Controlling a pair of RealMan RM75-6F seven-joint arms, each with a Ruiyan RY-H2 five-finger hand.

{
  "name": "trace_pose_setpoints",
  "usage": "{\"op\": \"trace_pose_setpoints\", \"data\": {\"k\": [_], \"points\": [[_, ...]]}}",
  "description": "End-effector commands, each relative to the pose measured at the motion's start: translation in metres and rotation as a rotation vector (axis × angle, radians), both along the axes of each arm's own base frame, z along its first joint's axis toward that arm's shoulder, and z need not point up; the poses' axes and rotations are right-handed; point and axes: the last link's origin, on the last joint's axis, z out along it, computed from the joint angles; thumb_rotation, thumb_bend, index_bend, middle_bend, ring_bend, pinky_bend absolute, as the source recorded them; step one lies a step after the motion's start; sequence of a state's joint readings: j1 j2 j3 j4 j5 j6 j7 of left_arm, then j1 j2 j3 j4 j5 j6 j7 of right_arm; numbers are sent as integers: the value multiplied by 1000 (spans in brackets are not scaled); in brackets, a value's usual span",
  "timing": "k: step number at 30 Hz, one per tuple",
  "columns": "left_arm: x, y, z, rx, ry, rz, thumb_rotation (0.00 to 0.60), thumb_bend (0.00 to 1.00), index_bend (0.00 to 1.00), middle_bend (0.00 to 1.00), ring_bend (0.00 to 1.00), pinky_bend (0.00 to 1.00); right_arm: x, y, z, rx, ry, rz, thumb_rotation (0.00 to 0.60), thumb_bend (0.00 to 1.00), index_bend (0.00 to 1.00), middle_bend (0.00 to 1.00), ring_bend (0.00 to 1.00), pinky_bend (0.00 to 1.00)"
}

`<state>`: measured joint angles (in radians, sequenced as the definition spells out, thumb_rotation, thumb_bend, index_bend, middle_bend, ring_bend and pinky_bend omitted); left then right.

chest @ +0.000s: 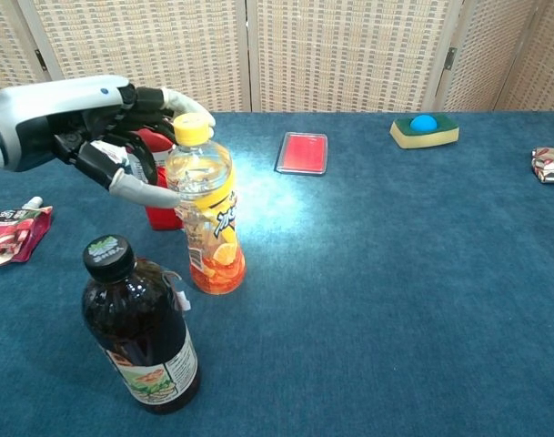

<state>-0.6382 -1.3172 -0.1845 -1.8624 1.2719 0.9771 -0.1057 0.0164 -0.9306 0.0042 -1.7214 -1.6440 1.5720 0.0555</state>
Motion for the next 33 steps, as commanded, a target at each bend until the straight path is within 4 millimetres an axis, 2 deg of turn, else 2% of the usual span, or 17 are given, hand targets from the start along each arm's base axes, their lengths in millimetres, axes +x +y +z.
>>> {"op": "trace_pose_setpoints", "data": {"k": [1,14,21,33], "points": [[2,2,-2,-1,8,1,600,11,188,150,170,382,0,0,0,0,0,0,600,0,261,277,180,222],[4,7,-14,-12,26,28,600,11,231,150,193,382,0,0,0,0,0,0,600,0,260,277,180,222],[3,11,-19,-7,38,47,600,11,296,157,261,444,0,0,1,-1,-3,0,600,0,260,277,180,222],[3,13,-20,71,53,41,600,11,488,338,424,688,0,0,1,-2,-5,1,600,0,261,277,180,222]]}}
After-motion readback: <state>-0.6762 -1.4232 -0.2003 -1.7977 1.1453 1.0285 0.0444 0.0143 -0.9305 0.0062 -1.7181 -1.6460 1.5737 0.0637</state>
